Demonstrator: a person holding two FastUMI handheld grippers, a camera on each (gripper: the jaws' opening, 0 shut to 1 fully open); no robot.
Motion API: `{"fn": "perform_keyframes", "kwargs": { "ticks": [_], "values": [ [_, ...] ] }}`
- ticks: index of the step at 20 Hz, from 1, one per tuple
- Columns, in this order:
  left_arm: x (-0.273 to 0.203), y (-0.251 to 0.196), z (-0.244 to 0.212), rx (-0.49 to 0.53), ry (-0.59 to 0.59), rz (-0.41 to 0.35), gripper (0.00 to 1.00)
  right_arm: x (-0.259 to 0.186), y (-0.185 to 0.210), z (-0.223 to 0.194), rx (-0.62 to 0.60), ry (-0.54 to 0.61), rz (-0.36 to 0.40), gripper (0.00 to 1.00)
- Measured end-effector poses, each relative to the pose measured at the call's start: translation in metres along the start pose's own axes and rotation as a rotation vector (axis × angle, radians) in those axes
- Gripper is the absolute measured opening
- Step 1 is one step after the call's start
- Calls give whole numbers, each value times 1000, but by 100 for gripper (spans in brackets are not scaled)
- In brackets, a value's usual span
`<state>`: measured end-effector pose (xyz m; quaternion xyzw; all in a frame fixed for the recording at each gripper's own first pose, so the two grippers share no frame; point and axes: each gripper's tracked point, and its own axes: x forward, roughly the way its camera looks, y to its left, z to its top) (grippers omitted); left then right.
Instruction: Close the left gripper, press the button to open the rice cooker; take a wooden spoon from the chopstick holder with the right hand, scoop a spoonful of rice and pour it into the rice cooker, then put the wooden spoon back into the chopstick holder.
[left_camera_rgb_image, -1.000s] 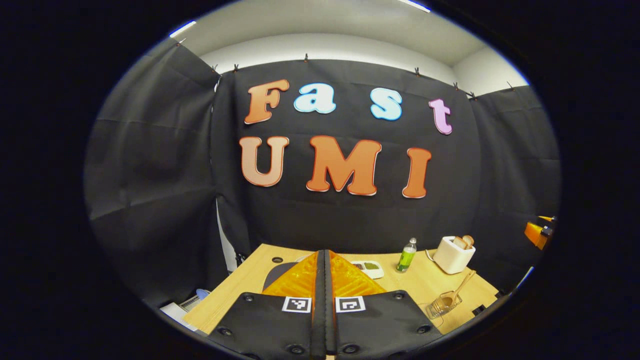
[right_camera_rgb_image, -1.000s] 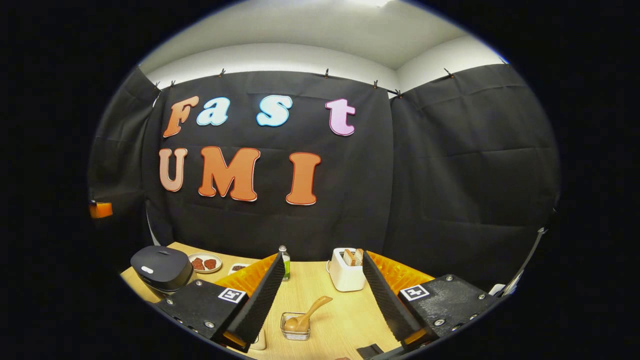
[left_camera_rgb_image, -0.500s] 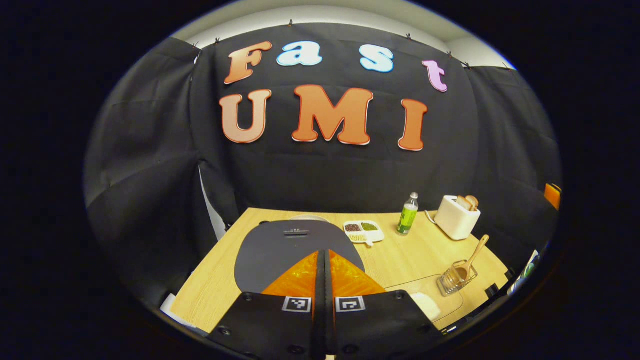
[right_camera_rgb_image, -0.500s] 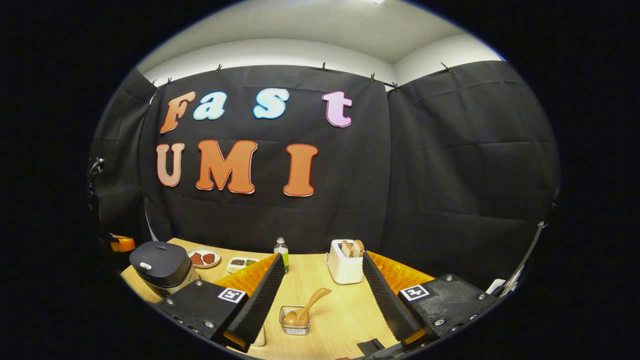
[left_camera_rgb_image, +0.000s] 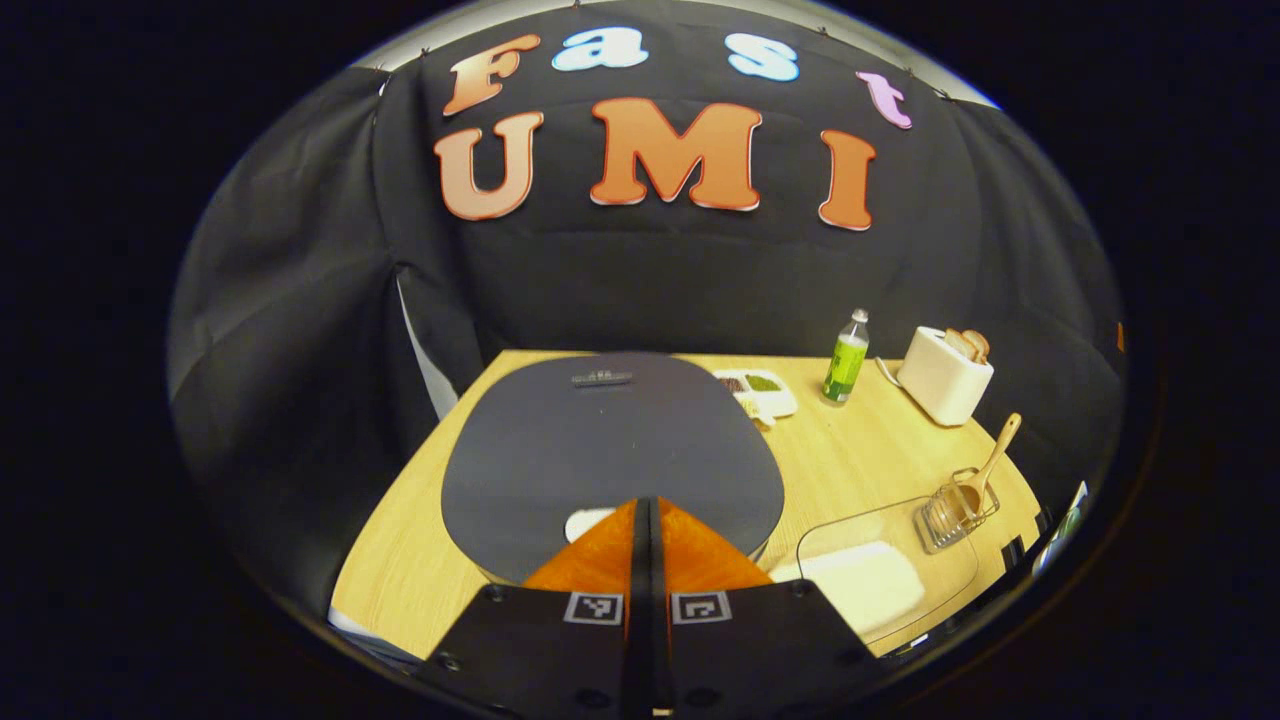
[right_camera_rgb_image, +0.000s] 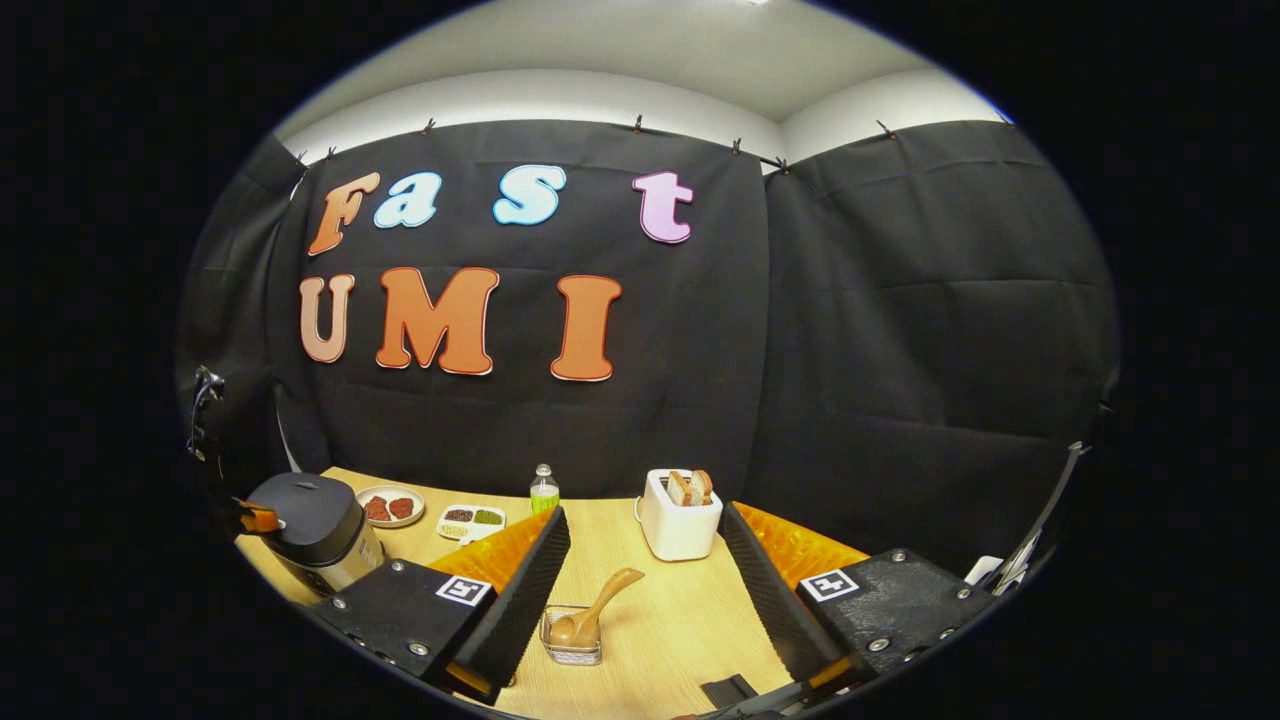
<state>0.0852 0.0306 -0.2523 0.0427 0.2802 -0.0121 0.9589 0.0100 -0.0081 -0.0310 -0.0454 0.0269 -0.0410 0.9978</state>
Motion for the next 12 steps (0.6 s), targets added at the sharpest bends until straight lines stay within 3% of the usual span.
{"fn": "perform_keyframes", "kwargs": {
  "ticks": [1,5,6,9,11,12],
  "values": [
    [4,-1,-1,10,10,3,4,1,-1,-1,1,4,-2,96],
    [1,-1,-12,98,101,-2,4,6,-1,-7,6,24,1,96],
    [1,-1,-9,84,108,-19,4,6,-1,-9,14,27,4,92],
    [1,0,-5,-15,133,-68,5,6,2,-10,36,30,16,96],
    [-5,2,3,-45,104,-63,0,5,0,-8,34,21,17,92],
    [-15,3,9,-58,87,-49,4,6,-2,-9,28,17,14,96]
  ]
}}
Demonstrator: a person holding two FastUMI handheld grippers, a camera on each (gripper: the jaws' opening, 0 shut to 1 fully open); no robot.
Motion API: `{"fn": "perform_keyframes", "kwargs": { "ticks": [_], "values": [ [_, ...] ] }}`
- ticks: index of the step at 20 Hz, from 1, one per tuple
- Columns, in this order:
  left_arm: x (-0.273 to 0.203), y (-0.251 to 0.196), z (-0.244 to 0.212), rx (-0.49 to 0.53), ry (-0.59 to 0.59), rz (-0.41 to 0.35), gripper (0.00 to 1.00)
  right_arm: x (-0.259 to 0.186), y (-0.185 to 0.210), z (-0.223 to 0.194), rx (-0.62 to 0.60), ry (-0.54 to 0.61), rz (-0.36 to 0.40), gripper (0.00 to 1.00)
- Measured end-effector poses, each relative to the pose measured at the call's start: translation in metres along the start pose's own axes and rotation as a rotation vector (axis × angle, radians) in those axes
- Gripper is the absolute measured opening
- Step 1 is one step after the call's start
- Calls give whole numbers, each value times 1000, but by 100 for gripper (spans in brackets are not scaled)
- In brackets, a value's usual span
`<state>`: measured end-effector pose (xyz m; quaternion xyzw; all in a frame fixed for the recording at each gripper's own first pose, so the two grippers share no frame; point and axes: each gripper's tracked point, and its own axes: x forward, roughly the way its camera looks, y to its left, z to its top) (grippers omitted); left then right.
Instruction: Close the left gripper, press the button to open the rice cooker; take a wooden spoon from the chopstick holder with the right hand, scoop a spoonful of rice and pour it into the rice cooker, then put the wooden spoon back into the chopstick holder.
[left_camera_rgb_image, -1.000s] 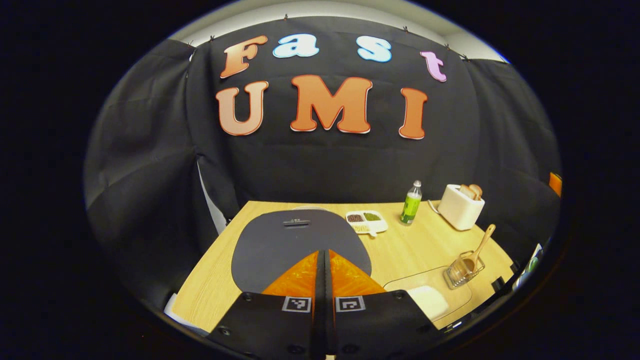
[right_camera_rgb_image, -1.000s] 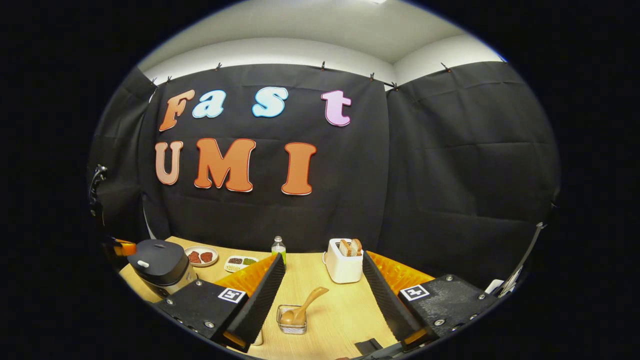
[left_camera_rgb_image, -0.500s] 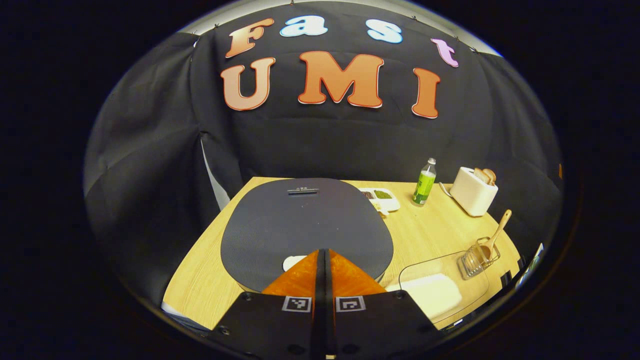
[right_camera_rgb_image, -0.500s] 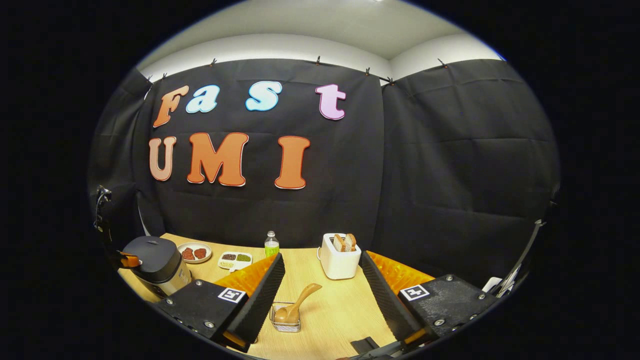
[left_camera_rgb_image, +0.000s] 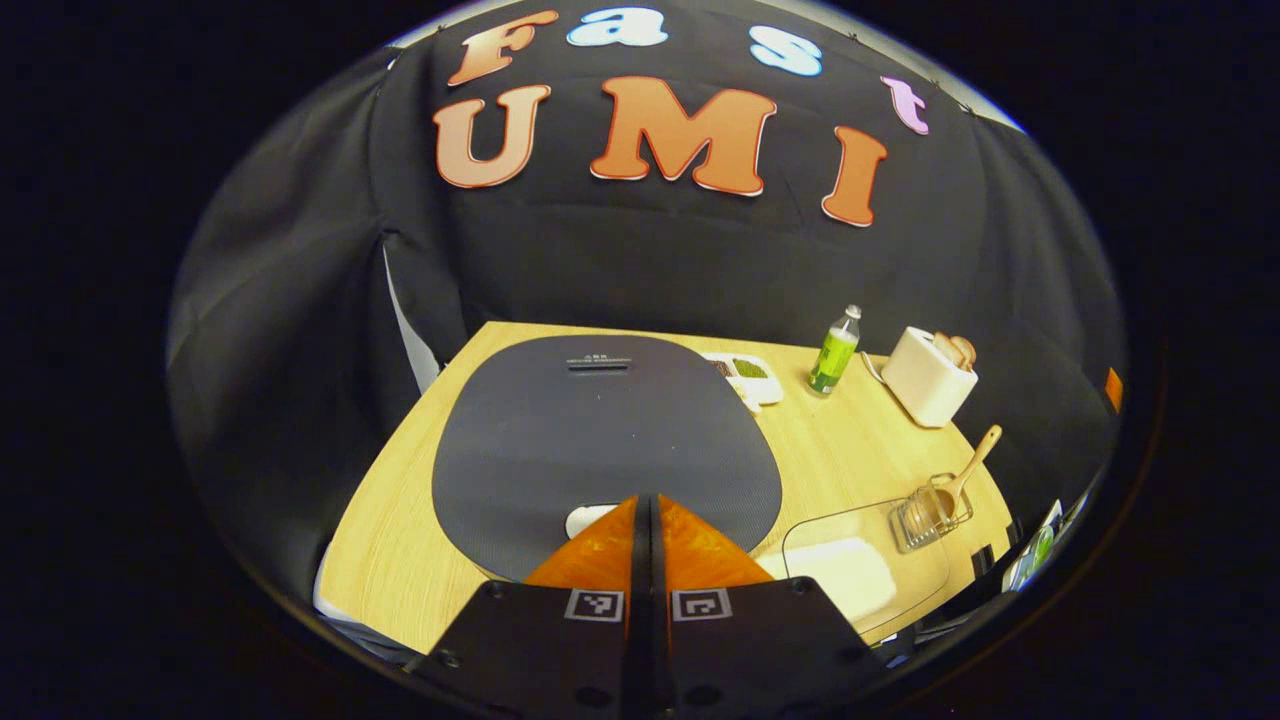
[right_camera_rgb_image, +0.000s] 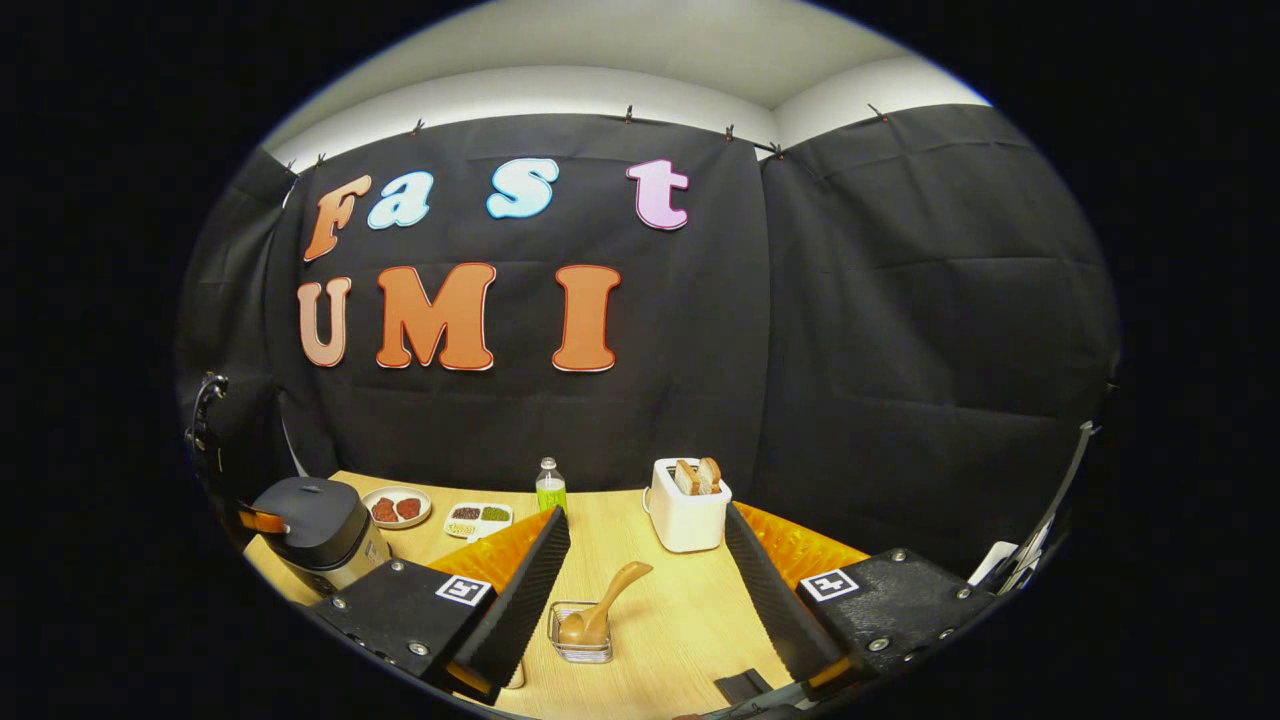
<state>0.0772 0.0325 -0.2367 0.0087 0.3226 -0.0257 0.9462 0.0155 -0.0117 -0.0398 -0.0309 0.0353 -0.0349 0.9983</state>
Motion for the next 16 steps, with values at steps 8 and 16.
{"fn": "perform_keyframes", "kwargs": {
  "ticks": [8,16],
  "values": [
    [-94,-17,131,2,-392,14,4,9,-8,-12,12,28,-15,96],
    [-124,12,147,32,-446,126,4,48,-3,-53,-12,108,-11,96]
  ]
}}
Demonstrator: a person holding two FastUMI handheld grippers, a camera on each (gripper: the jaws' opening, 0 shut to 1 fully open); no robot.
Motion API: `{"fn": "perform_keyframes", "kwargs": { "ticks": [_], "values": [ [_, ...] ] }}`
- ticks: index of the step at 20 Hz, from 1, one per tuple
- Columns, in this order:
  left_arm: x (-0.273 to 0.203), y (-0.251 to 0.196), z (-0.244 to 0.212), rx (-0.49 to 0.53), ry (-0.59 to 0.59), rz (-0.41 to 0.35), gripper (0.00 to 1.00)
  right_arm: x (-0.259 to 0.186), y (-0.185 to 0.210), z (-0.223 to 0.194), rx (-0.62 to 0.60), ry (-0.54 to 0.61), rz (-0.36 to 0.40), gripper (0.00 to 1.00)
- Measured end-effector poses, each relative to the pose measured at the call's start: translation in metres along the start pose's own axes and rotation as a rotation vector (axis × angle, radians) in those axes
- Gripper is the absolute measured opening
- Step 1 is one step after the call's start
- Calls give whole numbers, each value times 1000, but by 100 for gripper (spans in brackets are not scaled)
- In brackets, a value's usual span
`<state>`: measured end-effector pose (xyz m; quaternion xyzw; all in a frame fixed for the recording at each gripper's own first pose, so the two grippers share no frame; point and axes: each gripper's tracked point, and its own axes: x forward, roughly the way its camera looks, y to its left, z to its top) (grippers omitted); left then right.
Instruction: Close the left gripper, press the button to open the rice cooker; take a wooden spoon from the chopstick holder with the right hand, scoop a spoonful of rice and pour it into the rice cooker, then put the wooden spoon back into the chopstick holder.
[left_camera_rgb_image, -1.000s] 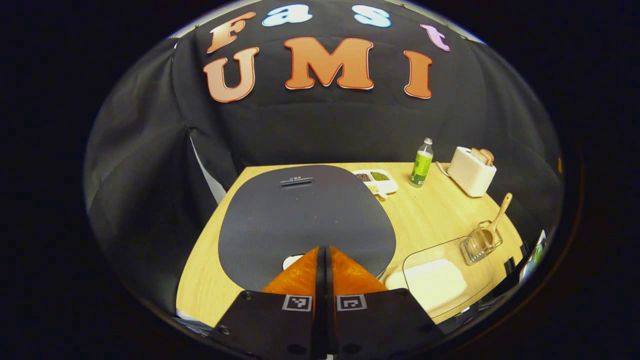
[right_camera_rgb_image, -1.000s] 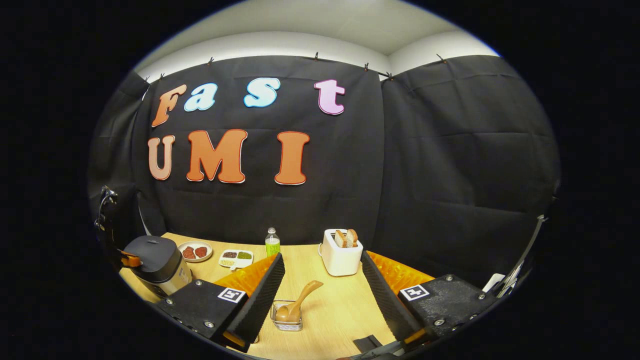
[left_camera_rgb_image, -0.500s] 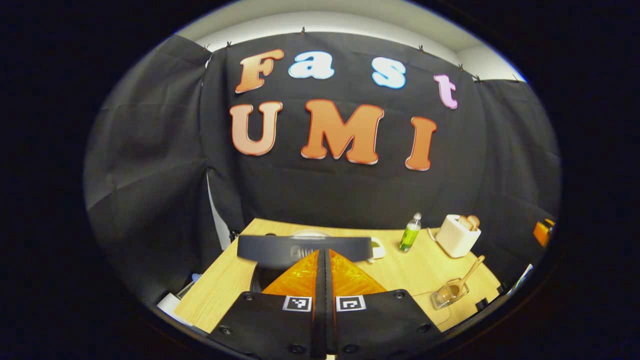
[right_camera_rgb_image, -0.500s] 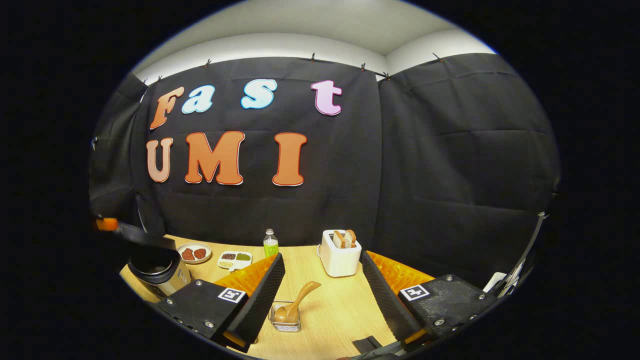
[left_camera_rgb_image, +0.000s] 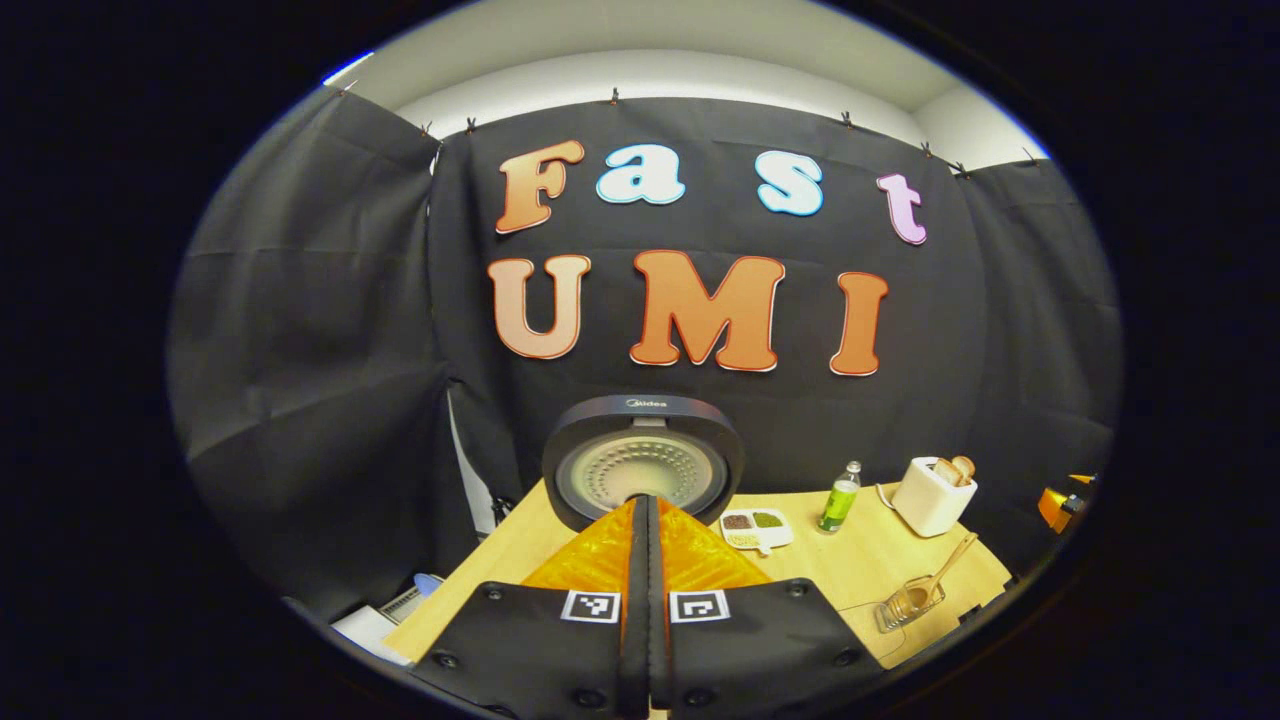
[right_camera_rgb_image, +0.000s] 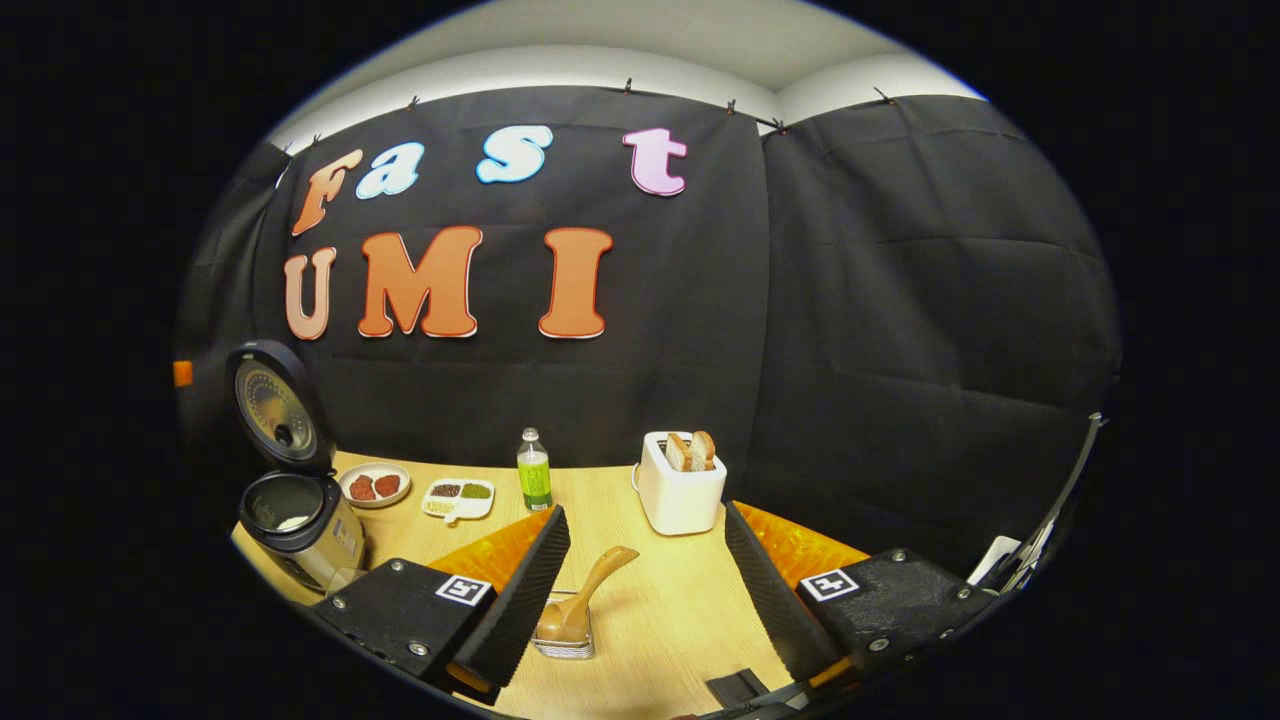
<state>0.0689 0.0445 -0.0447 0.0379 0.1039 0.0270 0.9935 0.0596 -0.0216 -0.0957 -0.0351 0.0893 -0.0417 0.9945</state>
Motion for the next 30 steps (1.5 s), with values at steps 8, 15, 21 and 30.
{"fn": "perform_keyframes", "kwargs": {
  "ticks": [8,15,21,30],
  "values": [
    [-17,38,11,-34,-58,67,38,57,29,-86,52,216,63,97],
    [-17,56,4,-9,-93,96,72,105,43,-138,102,360,31,83],
    [-13,64,-6,-10,-73,99,98,131,55,-163,158,441,46,62],
    [4,80,-17,-29,-46,126,97,133,78,-162,291,497,104,20]
  ]
}}
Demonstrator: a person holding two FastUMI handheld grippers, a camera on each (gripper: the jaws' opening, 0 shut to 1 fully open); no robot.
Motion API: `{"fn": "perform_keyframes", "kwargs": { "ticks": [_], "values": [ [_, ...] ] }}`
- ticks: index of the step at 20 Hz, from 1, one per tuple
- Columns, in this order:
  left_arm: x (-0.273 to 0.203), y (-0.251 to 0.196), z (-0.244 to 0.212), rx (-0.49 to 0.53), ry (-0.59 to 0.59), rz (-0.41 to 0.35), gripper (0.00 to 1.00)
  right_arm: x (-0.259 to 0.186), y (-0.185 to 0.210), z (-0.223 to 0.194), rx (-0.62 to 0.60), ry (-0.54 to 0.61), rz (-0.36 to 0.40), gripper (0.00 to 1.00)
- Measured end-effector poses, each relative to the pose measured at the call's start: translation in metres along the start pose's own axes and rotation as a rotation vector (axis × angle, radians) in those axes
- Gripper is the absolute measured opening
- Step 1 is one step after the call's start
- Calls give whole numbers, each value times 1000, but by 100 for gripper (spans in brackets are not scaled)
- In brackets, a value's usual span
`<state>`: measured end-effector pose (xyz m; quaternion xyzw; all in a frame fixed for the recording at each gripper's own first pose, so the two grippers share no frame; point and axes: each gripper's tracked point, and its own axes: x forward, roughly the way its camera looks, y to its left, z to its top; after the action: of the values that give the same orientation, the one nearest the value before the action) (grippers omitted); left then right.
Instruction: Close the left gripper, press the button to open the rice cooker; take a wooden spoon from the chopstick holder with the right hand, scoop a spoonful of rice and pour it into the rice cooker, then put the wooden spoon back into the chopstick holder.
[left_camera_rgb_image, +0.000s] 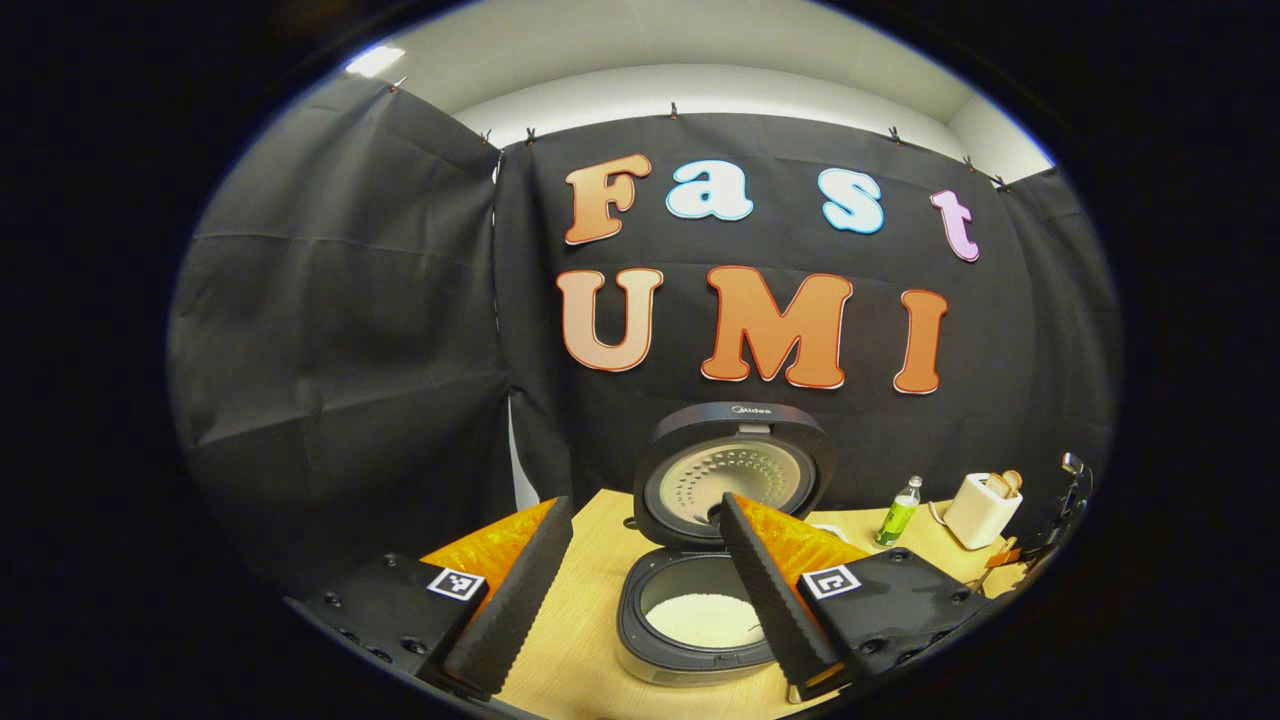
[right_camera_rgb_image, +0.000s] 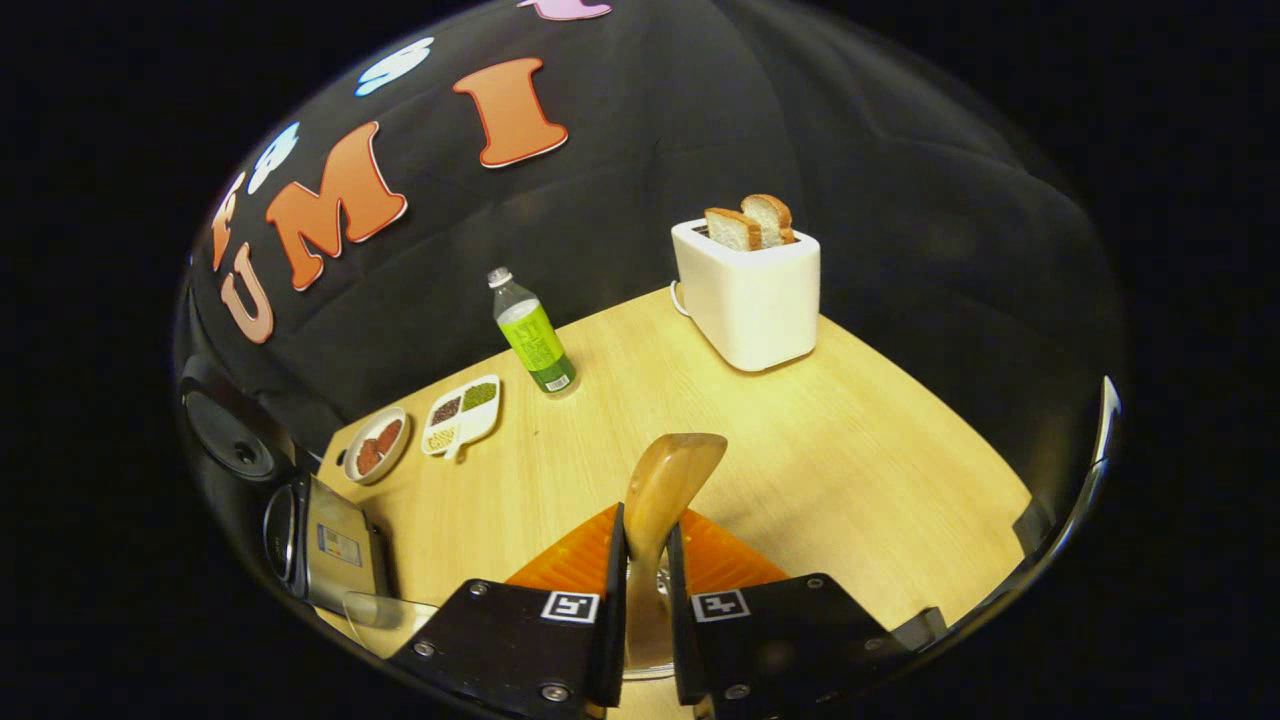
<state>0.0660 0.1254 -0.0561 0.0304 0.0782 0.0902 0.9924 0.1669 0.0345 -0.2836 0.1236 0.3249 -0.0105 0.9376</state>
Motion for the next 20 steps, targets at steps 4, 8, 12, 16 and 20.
{"fn": "perform_keyframes", "kwargs": {
  "ticks": [4,8,12,16,20],
  "values": [
    [3,4,1,2,-1,-6,97,-14,10,7,-68,-73,4,13],
    [3,8,6,-5,-12,-24,97,-40,23,26,-120,-145,-4,9],
    [1,17,10,-18,-24,-45,97,-81,45,53,-171,-240,-9,9],
    [1,29,10,-39,-24,-67,97,-126,87,57,-151,-289,39,9],
    [-2,45,7,-43,-17,-83,97,-156,131,37,-152,-299,102,8]
  ]
}}
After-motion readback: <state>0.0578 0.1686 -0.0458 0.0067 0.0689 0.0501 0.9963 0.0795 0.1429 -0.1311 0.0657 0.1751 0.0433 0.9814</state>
